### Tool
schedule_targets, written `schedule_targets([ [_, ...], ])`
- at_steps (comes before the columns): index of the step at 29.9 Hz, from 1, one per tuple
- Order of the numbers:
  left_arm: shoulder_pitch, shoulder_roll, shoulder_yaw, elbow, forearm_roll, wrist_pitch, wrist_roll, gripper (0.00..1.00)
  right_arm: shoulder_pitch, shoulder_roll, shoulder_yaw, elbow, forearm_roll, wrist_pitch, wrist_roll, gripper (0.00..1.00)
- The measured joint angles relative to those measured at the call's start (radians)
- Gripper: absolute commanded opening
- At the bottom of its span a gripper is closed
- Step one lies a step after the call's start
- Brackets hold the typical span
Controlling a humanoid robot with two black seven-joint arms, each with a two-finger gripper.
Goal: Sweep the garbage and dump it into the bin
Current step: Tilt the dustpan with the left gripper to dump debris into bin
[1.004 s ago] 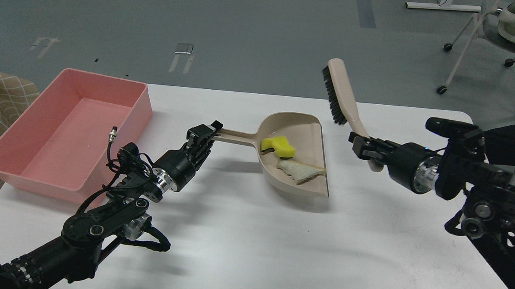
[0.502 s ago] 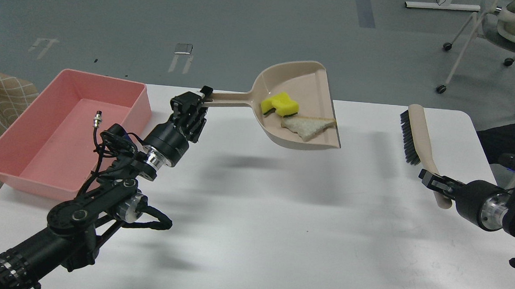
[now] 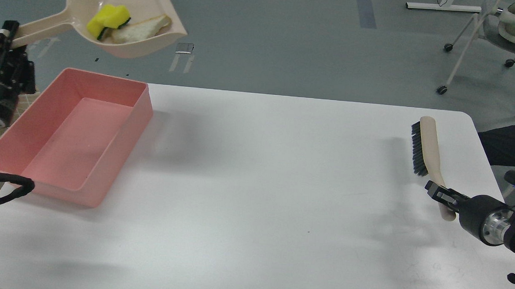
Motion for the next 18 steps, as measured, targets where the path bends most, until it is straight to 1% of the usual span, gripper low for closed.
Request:
schedule_targets([
  [2,0.046,0.036,-0.033,0.037,-0.001,-0.029,0.0,0.0,-0.005,0.003,0.001,0.0,0.002,-0.003,0.0,0.0],
  [6,0.102,0.066,-0.072,0.133,0.0,-0.078,0.0,0.0,-0.006,0.011,0.012,0.001,0.007,-0.004,0.0,0.0],
  [11,0.15,0.139,-0.074,0.224,0.02,-0.117,0.0,0.0,-0.002,0.015,0.02,0.004,0.008,-0.003,0.001,0.0],
  [15,0.178,0.218,-0.065,0.245,0.026,-0.162,0.0,0.0,-0.002,0.015,0.021,0.005,0.009,-0.003,0.006,0.0],
  [18,0.18,0.25,-0.063,0.247,0.04,-0.19,0.0,0.0,-0.002,0.019,0.022,0.008,0.018,-0.004,0.009,0.0],
])
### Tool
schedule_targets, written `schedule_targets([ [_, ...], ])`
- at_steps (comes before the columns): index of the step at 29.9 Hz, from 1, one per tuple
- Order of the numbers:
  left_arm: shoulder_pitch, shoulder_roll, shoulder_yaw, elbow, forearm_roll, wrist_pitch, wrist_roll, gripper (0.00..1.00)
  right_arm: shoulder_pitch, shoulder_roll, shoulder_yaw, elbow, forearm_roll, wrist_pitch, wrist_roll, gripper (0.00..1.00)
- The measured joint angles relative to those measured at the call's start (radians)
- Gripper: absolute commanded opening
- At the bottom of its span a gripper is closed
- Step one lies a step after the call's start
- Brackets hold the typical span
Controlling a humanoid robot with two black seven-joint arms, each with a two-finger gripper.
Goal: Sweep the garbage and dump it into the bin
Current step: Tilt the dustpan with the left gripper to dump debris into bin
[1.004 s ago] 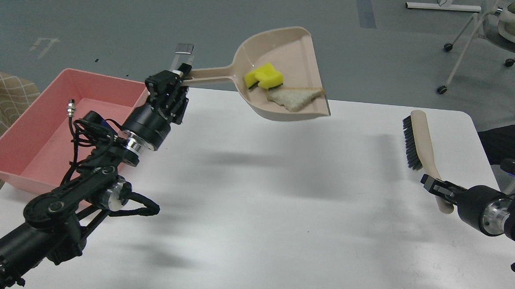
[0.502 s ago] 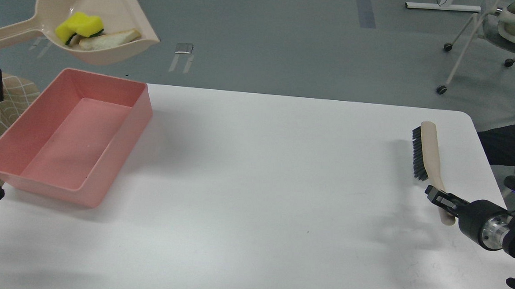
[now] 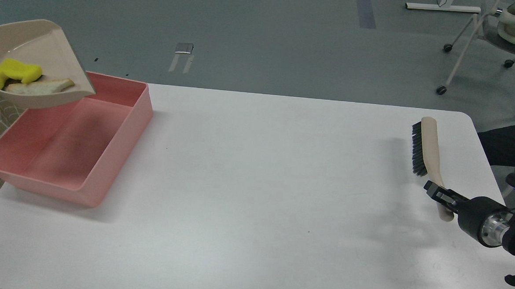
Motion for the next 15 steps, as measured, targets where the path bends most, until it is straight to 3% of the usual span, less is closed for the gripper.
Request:
schedule_targets([
  [15,-0.063,0.051,0.048,0.001,0.428,-0.028,0.0,0.0,0.009,0.031,0.073,0.0,0.014,0.001,0.009,0.0],
])
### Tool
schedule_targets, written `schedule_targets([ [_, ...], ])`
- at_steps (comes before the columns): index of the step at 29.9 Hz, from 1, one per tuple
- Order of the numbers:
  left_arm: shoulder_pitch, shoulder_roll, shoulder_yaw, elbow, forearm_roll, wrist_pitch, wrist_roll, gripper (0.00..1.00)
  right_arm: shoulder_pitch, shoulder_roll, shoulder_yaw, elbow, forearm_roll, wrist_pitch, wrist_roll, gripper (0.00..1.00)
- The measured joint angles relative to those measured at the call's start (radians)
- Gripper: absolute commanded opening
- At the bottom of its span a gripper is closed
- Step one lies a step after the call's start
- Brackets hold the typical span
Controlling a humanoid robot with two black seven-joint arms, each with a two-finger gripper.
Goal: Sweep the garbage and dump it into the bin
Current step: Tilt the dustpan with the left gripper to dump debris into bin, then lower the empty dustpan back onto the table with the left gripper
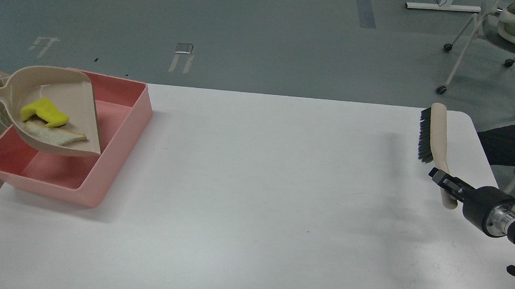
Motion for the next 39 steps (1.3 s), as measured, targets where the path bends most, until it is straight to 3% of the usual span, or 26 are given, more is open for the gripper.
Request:
schedule_targets([
  [17,-0.111,0.13,0.141,-0.048,0.076,-0.01,0.0,0.0,-0.007,0.015,0.012,-0.005,0.003,-0.001,0.014,0.0],
  [33,-0.182,0.315,0.15,-0.167,0.111,-0.011,0.0,0.0,-0.005,0.017,0.027,0.007,0.003,-0.001,0.026,0.0],
  [39,-0.35,0.31,0.144,-0.158,0.04,-0.056,0.0,0.0,-0.013,0.025,0.043,0.008,0.003,-0.002,0.027,0.0],
])
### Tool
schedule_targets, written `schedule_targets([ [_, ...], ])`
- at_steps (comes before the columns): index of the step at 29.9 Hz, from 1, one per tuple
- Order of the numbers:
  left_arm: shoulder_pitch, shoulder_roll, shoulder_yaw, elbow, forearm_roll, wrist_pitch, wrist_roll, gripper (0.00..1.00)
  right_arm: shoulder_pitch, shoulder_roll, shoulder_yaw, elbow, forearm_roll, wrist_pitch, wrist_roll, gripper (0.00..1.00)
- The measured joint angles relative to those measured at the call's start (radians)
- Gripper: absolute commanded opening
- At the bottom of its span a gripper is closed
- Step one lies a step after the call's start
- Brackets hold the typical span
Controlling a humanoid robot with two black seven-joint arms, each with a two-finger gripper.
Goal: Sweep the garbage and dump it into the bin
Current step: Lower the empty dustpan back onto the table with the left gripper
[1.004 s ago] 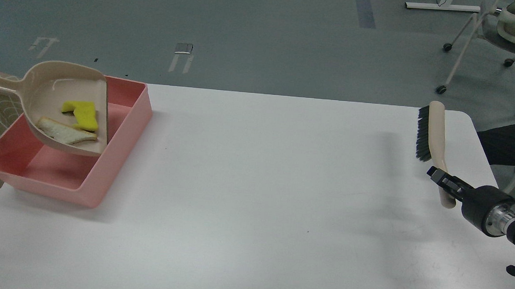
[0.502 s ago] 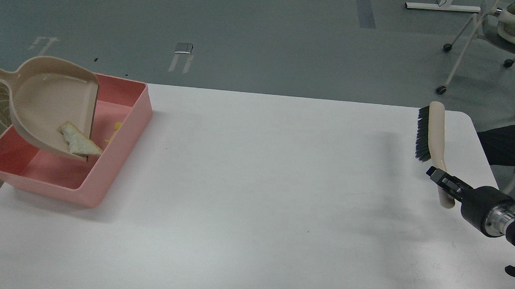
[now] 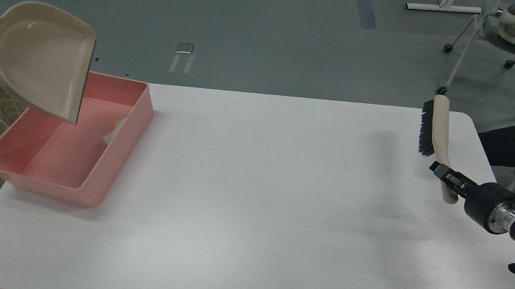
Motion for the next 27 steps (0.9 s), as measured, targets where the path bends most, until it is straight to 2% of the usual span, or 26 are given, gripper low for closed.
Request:
schedule_targets([
  [5,-0.073,-0.144,0.001,-0.001,-0.14,-0.047,0.005,0.0,0.017,0.004,0.017,-0.004,-0.003,0.0,0.025,0.0],
  [8,-0.093,-0.263,0.002,0.003,-0.208,-0.047,0.045,0.0,0.052,-0.02,0.019,-0.011,-0.008,0.003,0.041,0.0],
  [12,-0.106,-0.49,0.016,0.003,-0.224,-0.035,0.085,0.0,0.06,-0.102,0.006,-0.012,-0.015,0.005,0.043,0.0],
  [17,-0.127,-0.731,0.138,0.003,-0.218,0.062,0.115,0.0,0.033,-0.141,-0.041,-0.012,-0.019,0.007,0.044,0.0],
  [23,-0.196,-0.919,0.433,0.02,-0.218,0.23,0.111,0.0,-0.056,-0.215,-0.047,0.007,-0.02,0.007,0.054,0.0],
  [27,-0.207,-1.008,0.537,0.06,-0.219,0.302,0.103,0.0,-0.086,-0.231,-0.05,0.033,-0.02,0.008,0.06,0.0],
])
